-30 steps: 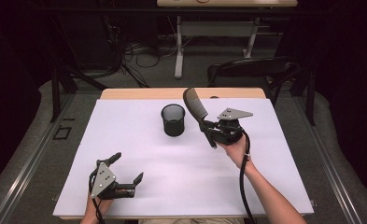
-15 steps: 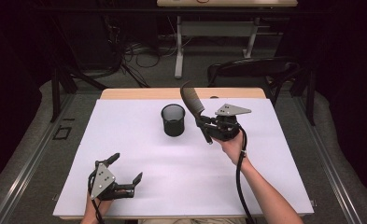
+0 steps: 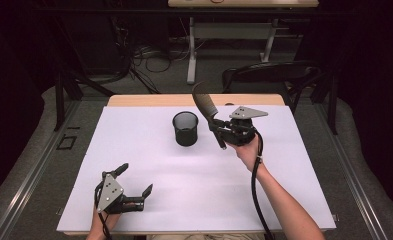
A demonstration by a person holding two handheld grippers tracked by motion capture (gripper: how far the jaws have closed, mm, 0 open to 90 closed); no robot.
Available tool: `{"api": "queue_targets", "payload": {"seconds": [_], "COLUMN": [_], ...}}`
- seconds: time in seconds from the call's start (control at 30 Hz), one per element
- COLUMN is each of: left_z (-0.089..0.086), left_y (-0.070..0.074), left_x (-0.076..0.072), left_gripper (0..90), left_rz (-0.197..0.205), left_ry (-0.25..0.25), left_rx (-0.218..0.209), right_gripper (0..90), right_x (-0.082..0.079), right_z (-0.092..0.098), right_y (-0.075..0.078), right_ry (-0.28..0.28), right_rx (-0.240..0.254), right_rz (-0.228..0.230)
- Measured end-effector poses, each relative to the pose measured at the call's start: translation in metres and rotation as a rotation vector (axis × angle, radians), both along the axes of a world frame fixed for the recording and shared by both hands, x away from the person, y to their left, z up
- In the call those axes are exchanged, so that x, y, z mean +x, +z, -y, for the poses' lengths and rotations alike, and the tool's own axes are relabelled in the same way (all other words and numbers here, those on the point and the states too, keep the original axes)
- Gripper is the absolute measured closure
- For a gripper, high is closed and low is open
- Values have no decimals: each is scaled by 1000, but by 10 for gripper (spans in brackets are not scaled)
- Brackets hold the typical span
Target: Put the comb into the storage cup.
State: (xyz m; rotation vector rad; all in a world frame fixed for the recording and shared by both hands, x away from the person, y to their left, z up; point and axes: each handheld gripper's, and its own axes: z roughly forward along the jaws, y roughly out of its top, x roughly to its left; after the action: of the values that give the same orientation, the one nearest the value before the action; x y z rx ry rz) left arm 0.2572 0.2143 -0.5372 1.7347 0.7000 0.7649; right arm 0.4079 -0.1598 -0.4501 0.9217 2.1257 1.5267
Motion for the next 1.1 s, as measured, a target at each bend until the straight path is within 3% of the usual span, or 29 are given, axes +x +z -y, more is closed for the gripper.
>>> {"api": "queue_targets", "payload": {"seconds": [0.17, 0.63, 1.1], "left_z": [-2, -1, -1], "left_y": [0, 1, 1], "left_x": [-2, -2, -1], "left_gripper": [1, 1, 1], "left_rz": [6, 10, 22], "left_ry": [1, 8, 1], "left_rx": [-6, -10, -14], "right_gripper": [729, 730, 730], "right_x": [6, 20, 29], "right_z": [-6, -19, -32], "right_y": [3, 2, 4], "right_ry": [-7, -20, -32], "right_rx": [-16, 26, 23], "right_rz": [15, 52, 105]}}
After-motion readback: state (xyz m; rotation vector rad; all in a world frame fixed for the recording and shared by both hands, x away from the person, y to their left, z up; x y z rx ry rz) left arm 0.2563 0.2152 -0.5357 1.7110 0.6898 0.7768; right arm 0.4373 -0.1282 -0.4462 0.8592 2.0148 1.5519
